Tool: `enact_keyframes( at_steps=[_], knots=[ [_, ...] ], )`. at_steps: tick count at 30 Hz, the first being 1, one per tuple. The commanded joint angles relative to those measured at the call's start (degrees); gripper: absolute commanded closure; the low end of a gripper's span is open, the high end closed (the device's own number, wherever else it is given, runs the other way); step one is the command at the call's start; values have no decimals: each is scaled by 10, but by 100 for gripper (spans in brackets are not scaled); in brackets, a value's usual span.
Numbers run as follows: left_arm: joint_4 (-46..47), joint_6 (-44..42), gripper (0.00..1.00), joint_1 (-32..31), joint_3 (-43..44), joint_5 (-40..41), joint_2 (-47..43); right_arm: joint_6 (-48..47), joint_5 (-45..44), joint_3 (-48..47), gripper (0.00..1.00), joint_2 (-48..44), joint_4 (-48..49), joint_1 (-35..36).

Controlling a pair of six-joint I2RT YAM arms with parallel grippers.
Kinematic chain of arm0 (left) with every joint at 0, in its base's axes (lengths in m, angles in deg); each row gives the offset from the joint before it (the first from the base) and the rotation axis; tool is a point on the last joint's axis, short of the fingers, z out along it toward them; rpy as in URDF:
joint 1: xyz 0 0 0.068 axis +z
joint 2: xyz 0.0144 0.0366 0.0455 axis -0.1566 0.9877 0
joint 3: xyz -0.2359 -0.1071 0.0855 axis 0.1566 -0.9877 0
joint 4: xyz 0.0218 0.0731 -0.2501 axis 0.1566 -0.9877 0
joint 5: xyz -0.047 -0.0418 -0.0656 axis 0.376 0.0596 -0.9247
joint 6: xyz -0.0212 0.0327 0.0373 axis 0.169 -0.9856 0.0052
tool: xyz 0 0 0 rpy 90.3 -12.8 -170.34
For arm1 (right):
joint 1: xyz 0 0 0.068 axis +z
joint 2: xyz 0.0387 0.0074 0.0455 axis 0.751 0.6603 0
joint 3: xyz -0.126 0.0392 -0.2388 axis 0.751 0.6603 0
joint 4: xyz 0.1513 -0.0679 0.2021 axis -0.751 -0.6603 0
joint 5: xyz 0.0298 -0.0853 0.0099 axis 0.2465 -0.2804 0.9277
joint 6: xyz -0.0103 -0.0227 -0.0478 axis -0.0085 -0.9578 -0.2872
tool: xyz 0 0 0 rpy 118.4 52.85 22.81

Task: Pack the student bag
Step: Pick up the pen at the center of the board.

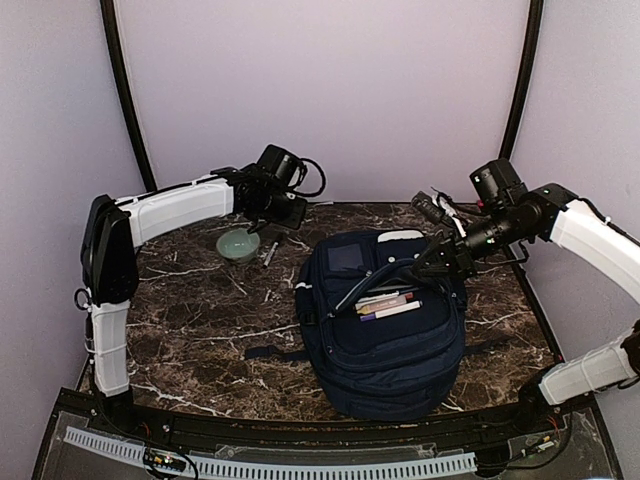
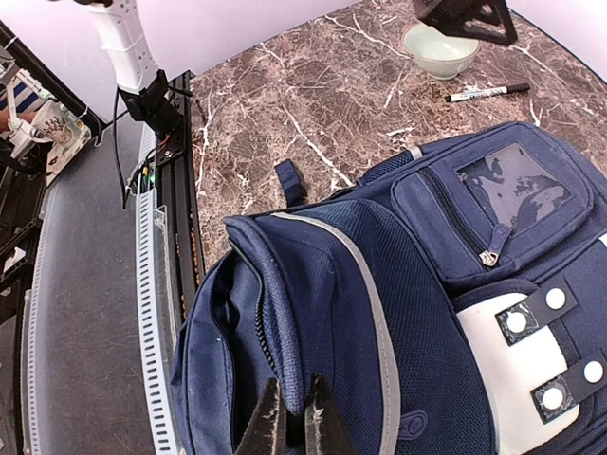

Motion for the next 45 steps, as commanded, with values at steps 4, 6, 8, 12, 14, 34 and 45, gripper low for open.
enact_keyframes(
  at_steps=[4, 6, 8, 12, 14, 34, 45],
  knots=[
    [-65, 4, 61, 31, 92, -31, 88, -6, 39, 2, 100, -26, 44, -2],
    [-72, 6, 60, 37, 111, -37, 109, -5, 38, 2, 100, -28, 45, -2],
    [-79, 10, 60, 59, 129, -48, 128, -5, 39, 3, 100, -30, 45, -2],
    [-98, 8, 60, 79, 172, -44, 167, -5, 42, 5, 100, -31, 45, -3],
    [-104, 3, 59, 86, 186, -45, 185, -5, 43, 6, 100, -32, 46, -3],
    [-138, -6, 56, 100, 256, -30, 281, -7, 31, 16, 100, -42, 48, -2],
    [-155, -7, 52, 100, 271, -26, 309, -7, 32, 18, 100, -41, 49, -2]
  ],
)
